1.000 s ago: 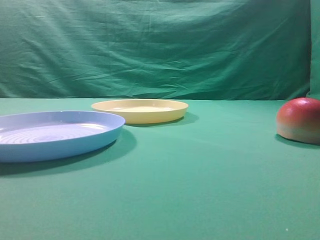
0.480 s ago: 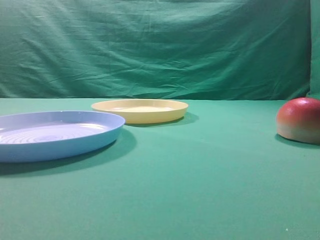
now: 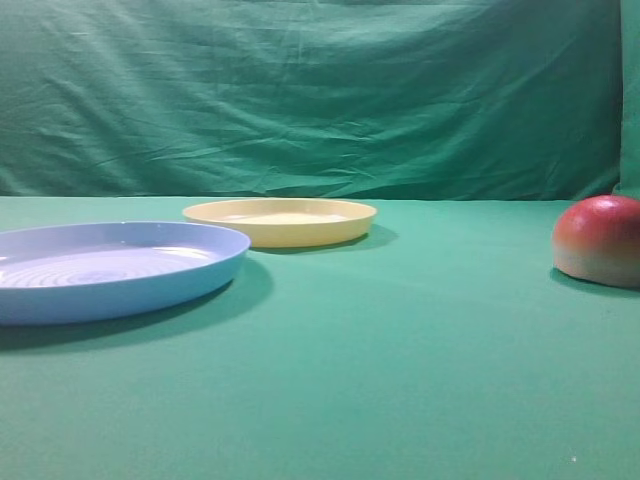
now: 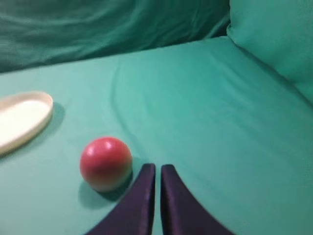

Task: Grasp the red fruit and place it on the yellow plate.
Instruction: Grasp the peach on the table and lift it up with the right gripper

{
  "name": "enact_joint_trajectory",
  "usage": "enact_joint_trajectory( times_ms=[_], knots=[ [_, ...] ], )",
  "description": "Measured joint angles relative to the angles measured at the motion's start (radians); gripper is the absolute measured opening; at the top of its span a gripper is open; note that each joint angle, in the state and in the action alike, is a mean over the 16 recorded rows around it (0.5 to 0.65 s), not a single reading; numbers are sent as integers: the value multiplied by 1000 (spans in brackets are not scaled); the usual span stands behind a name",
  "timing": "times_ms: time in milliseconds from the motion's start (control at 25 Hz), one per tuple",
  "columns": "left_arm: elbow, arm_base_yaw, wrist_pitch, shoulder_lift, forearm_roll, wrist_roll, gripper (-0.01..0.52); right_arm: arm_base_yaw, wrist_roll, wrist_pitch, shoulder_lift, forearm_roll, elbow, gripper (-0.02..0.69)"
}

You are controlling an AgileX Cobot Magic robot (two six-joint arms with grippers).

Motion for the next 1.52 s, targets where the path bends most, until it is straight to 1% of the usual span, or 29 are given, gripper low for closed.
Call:
enact_joint_trajectory(
  times_ms=[200,360,680,960,1200,1520],
  knots=[
    [0,0,0,0,0,0,157,-1,-83,43,44,84,-104,0],
    [0,0,0,0,0,0,157,-1,-171,155,135,109,-219,0],
    [0,0,0,0,0,0,157,-1,-325,415,434,113,-425,0],
    [0,0,0,0,0,0,157,-1,-398,532,700,139,-538,0],
    [0,0,0,0,0,0,157,31,-405,555,891,123,-636,0],
    [0,0,0,0,0,0,157,188,-272,539,1119,-61,-771,3]
  ],
)
